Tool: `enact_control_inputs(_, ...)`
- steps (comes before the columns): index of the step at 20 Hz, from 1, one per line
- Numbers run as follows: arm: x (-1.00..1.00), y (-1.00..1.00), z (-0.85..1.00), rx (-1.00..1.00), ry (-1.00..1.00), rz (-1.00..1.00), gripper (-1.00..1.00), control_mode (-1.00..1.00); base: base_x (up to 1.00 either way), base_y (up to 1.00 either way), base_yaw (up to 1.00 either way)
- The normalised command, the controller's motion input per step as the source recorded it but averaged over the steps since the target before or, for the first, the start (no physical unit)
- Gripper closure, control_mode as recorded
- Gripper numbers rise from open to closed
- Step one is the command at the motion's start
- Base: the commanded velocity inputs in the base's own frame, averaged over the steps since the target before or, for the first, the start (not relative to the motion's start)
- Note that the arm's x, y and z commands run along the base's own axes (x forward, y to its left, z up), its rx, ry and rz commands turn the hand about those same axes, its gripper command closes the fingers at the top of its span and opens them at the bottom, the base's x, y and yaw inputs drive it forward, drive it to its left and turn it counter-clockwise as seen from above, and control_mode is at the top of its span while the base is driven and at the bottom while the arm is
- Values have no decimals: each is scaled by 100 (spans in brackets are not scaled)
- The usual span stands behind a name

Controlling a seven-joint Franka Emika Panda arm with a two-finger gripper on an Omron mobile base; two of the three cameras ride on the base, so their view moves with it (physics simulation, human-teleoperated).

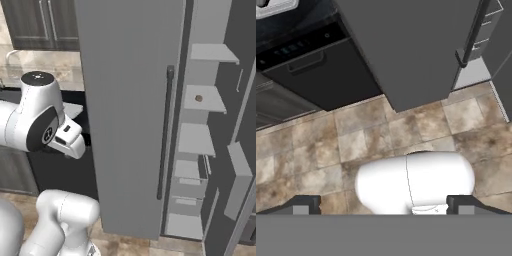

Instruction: Take the garlic and eggplant out of the freezer and place them in the tupperware container on the counter. Then put the tupperware containing the vegetables back in the freezer.

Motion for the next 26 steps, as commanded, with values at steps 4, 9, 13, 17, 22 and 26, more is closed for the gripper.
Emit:
enact_control_inputs(4,0,0,0,0,0,0,-100,100,27,-37,0)
enact_control_inputs(9,0,0,0,0,0,0,-100,100,39,-19,0)
enact_control_inputs(13,0,0,0,0,0,0,-100,100,52,-31,0)
enact_control_inputs(17,0,0,0,0,0,0,-100,100,60,-39,0)
enact_control_inputs(22,0,0,0,0,0,0,-100,100,0,-54,2)
enact_control_inputs(26,0,0,0,0,0,0,-100,100,6,-51,2)
